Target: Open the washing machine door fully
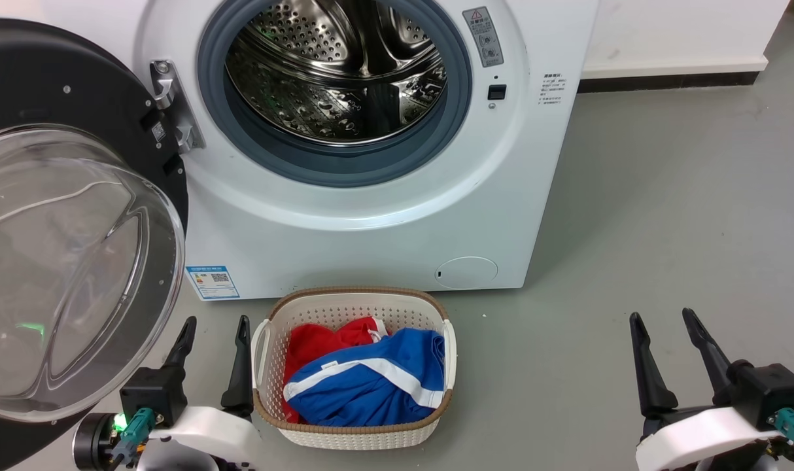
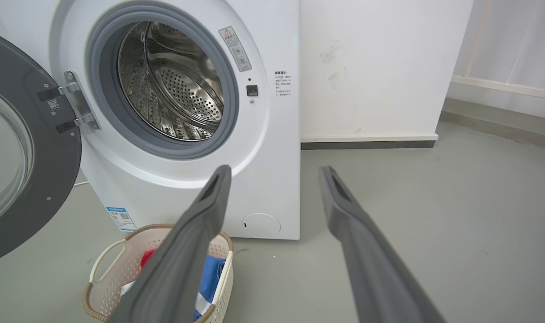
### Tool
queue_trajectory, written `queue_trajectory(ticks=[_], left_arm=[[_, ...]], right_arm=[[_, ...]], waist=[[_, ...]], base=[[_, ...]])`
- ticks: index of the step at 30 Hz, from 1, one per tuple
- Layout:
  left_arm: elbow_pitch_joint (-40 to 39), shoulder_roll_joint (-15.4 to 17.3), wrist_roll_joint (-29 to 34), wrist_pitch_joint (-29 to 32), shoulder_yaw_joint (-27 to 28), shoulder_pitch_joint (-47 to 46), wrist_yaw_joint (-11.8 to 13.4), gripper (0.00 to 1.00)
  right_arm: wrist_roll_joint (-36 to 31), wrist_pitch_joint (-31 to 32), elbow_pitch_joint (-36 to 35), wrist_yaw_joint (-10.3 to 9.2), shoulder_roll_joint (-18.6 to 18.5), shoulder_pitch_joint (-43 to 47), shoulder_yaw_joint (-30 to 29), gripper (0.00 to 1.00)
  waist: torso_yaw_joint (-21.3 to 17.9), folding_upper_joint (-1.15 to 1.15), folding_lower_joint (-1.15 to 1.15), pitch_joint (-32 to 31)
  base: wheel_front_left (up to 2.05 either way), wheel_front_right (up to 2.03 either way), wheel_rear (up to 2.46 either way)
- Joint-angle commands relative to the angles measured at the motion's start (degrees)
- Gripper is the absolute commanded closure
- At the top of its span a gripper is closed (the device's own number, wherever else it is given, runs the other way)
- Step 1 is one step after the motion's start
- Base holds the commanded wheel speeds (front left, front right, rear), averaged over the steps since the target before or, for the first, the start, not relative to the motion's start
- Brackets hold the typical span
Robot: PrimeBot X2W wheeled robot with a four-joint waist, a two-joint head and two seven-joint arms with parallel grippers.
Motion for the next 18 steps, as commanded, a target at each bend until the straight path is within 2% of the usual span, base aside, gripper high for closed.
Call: queue_trajectory(ticks=[1,2,5,18], left_arm=[[0.0,0.3,-0.2,-0.1,0.0,0.2,-0.1,0.0],[0.0,0.0,-0.3,0.0,0.0,0.0,0.0,1.0],[1.1,-0.5,-1.1,0.2,0.1,0.3,-0.2,1.0],[2.3,-2.1,-14.3,3.2,2.9,-0.7,-2.4,1.0]], right_arm=[[0.4,-0.2,0.1,0.01,0.1,0.3,-0.1,0.0],[0.2,-0.1,0.1,0.0,0.0,0.0,0.0,1.0],[0.9,-0.1,1.2,0.0,0.0,0.4,0.2,1.0],[16.9,1.7,3.2,0.0,-0.6,-1.4,0.0,1.0]], waist=[[0.0,0.0,0.0,-0.1],[0.1,0.0,0.0,-0.1],[0.1,0.0,0.0,-0.1],[0.4,0.0,0.0,-0.1]], base=[[0.0,0.0,0.0],[0.0,0.0,0.0],[0.0,0.0,0.0],[0.0,0.0,0.0]])
